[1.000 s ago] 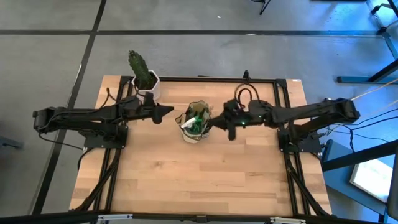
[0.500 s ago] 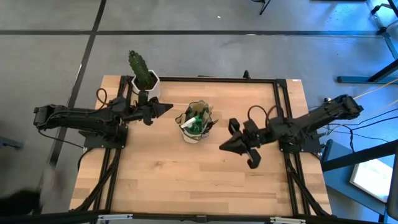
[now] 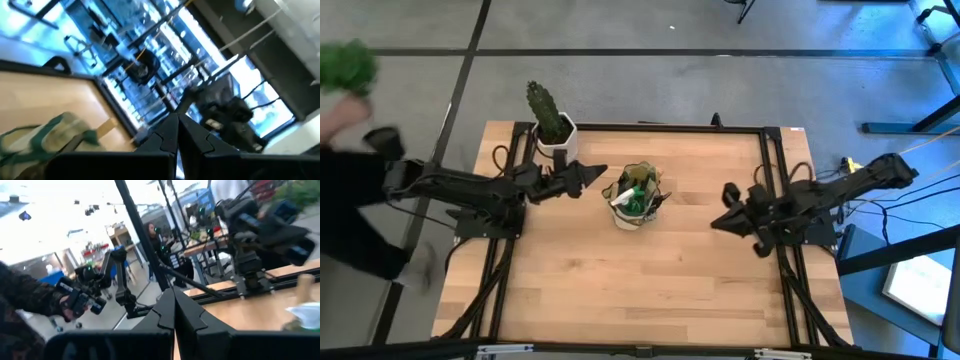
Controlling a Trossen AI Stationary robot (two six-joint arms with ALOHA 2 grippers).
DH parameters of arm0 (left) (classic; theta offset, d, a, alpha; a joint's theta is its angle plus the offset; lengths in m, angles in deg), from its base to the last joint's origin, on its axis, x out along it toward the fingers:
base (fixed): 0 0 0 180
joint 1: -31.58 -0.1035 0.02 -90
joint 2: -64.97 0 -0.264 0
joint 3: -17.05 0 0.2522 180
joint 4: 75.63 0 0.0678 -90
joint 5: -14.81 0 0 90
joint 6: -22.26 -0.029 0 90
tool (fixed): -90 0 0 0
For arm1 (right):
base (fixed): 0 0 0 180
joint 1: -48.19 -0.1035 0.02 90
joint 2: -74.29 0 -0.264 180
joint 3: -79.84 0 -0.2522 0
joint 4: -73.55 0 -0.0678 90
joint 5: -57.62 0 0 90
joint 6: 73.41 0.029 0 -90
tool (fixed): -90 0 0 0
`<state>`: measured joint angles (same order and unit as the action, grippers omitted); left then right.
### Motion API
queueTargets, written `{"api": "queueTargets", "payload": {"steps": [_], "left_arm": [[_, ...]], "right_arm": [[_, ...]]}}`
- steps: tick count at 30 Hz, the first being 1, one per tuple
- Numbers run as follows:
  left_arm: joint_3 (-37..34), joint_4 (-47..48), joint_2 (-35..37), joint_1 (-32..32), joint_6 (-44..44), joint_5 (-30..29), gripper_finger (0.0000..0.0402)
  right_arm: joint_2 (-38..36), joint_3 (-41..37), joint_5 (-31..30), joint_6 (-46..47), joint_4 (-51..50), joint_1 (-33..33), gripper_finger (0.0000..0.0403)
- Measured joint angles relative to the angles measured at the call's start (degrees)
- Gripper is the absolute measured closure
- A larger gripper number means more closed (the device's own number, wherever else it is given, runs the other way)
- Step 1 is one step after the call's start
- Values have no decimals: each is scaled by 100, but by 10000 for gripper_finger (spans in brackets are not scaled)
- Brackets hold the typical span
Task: Pick & Place Garden tools in Gardening bag
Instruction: Return to Home Position
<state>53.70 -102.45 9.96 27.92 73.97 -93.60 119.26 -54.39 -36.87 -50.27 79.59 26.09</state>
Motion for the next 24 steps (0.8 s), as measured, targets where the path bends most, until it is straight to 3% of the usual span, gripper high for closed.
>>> {"api": "queueTargets", "payload": {"steps": [8, 11, 20, 24], "left_arm": [[130, -1286, -924, 278, -2, -1039, 399], [375, -1337, -1221, 338, 2, -1106, 399], [1205, -1326, -2158, 401, 2, -1142, 399], [1447, -1326, -2423, 401, 4, -1054, 399]], "right_arm": [[-1261, -1105, 5, -495, -359, 232, 403], [-1522, -1375, 181, -603, -416, 403, 403], [-2177, -1927, 1607, -559, -437, 1454, 403], [-2308, -2015, 1787, -326, -715, 1827, 403]]}}
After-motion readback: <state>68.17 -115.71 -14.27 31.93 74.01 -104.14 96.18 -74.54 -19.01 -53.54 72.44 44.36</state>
